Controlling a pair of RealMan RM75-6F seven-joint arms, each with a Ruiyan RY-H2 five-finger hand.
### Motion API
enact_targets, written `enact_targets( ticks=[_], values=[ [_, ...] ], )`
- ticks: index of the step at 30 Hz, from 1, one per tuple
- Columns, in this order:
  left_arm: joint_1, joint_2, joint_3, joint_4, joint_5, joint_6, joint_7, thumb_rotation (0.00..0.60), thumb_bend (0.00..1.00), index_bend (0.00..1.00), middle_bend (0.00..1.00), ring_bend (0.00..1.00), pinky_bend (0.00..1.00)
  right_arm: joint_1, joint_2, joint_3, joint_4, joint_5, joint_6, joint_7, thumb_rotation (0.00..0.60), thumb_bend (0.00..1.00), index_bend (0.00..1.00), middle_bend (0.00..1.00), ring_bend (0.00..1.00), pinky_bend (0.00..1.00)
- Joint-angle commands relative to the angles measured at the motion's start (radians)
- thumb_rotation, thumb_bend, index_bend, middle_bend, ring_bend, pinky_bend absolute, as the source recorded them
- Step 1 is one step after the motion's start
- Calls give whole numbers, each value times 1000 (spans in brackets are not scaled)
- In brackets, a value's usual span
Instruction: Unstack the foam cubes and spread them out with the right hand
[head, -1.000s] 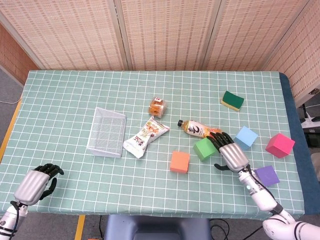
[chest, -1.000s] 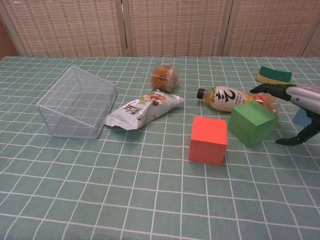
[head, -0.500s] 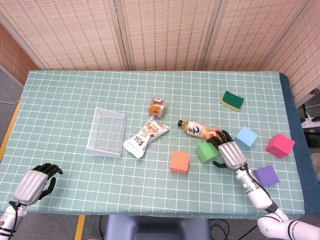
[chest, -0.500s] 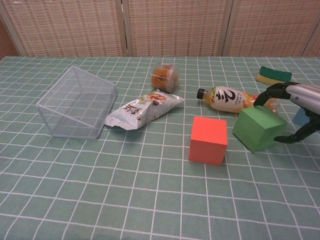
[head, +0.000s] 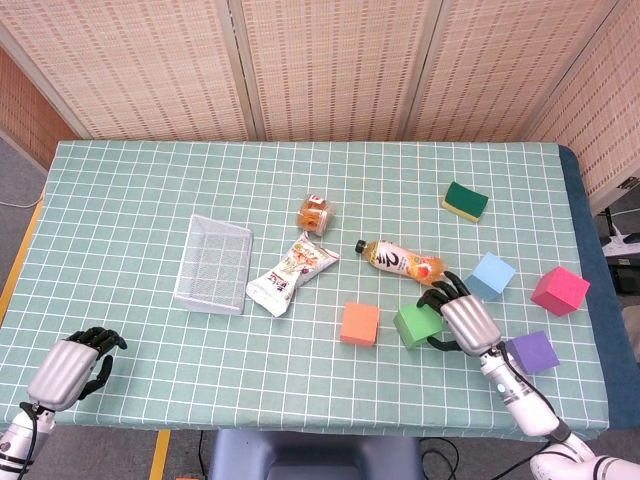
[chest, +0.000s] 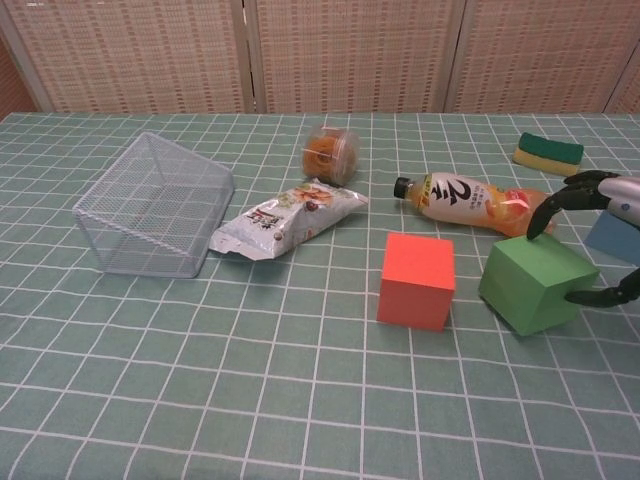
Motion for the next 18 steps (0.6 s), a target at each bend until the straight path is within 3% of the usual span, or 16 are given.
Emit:
enact_targets(
  ticks=[1, 18],
  values=[
    [0, 0, 0, 0, 0, 0, 1, 600, 678, 418, 379, 314, 473, -12, 31, -26, -39, -20, 5, 2, 600, 90, 358, 525, 190, 42],
    [1, 2, 0, -1, 4, 5, 0, 600, 677, 417, 380, 314, 473, -100, 157, -101, -161, -76, 94, -62, 600, 91, 358, 536, 190, 46]
  ],
)
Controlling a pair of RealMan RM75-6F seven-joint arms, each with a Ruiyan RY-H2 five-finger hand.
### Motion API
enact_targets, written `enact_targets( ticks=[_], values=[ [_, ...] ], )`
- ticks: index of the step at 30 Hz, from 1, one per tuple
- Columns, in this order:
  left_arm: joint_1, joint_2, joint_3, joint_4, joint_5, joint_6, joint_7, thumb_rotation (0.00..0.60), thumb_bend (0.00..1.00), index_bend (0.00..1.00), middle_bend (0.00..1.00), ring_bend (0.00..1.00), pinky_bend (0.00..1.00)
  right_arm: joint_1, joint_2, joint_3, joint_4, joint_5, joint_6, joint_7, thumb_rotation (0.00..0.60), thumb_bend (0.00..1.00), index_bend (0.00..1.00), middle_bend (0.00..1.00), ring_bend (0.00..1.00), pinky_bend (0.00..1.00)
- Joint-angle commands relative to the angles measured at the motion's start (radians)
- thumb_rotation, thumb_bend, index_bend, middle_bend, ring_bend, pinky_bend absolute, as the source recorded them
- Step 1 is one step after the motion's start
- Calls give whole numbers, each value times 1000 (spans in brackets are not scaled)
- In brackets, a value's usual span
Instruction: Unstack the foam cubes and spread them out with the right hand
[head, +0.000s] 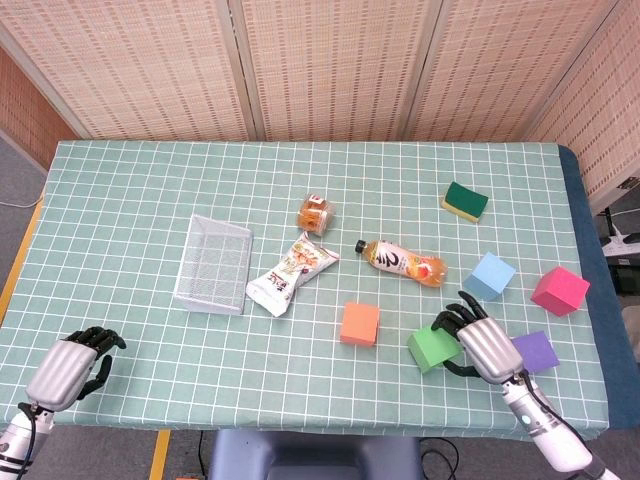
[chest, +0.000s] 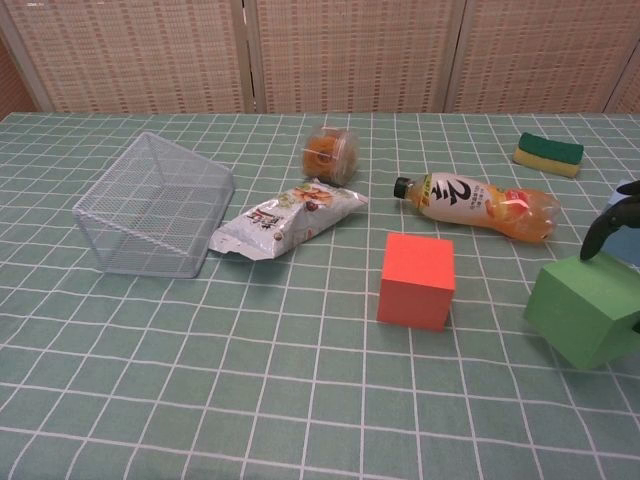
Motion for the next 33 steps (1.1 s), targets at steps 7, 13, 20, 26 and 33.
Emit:
enact_targets(
  ticks=[7, 13, 20, 26, 33],
  values=[
    [-3, -2, 2, -2, 1, -8, 7, 600, 678, 417, 379, 314, 473, -13, 64, -34, -39, 1, -46, -5, 600, 91, 331, 493, 135, 46],
    [-2, -1, 0, -1, -2, -7, 4, 600, 679, 417, 379, 314, 473, -6, 95, -44, -47, -2, -76, 38, 600, 91, 109, 81, 0, 44],
    [-1, -1, 0, 1, -2, -6, 0, 600, 679, 417, 379, 314, 473, -64, 120, -36, -28, -26, 50, 98, 600, 80, 0, 0, 0, 36],
    [-5, -5, -2, 6, -11, -18, -1, 600, 678, 417, 379, 314, 473, -171, 76, 40, -7, 70, 222, 50, 600, 80, 0, 0, 0, 36],
    [-8, -8, 3, 4, -3, -23, 8, 600, 678, 417, 379, 314, 474, -208, 29, 98, 30, 68, 330, 15, 600, 80, 0, 0, 0, 40]
  ],
)
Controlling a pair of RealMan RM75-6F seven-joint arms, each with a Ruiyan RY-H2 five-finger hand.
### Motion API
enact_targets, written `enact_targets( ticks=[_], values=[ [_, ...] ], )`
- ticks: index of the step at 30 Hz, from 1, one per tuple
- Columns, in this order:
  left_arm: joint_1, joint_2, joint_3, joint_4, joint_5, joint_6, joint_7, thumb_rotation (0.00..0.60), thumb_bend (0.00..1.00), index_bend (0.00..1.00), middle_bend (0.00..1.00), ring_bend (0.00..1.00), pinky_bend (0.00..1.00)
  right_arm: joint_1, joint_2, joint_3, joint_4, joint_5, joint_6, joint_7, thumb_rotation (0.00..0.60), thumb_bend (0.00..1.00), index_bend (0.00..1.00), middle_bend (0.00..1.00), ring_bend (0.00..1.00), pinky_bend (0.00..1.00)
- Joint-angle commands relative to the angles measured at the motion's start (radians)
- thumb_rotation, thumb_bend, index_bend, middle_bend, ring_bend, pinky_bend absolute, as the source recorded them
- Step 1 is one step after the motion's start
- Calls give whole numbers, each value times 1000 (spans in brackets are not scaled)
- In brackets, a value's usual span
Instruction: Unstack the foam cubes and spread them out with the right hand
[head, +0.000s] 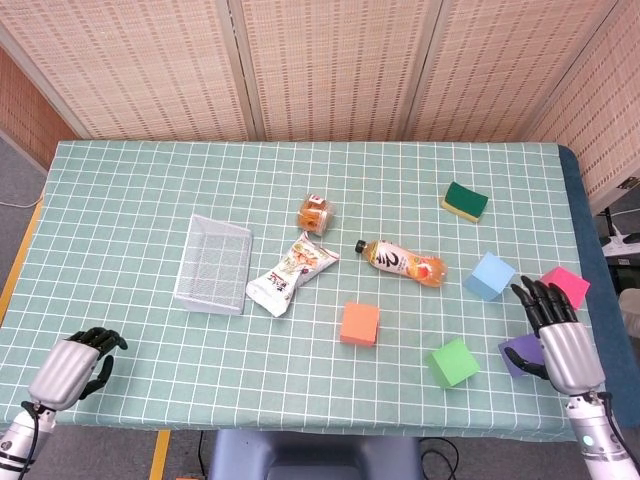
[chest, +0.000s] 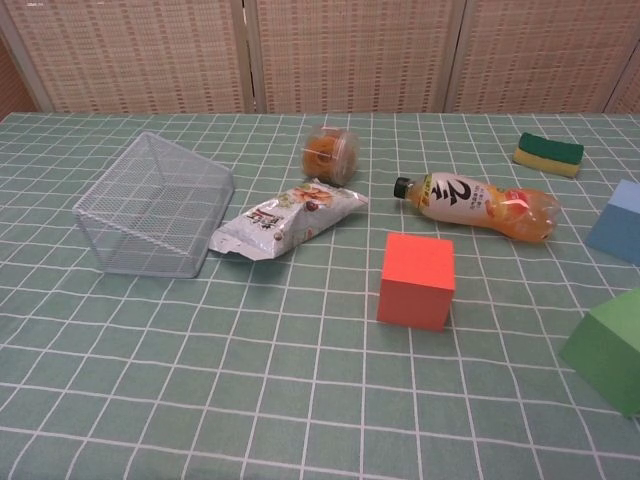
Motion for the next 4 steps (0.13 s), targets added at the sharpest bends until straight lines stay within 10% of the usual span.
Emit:
enact_targets(
  ticks=[1, 4],
  values=[
    [-1, -1, 1, 0, 0, -3, 2, 600, 678, 417, 379, 314, 473, -28, -26, 30, 24, -3, 40, -34, 600, 80, 0, 0, 0, 38],
    [-3, -1, 2, 1, -2, -10, 1, 600, 678, 417, 379, 315, 474, -39, -28, 42, 14, 14, 45, -66, 600, 80, 0, 0, 0, 28]
  ],
)
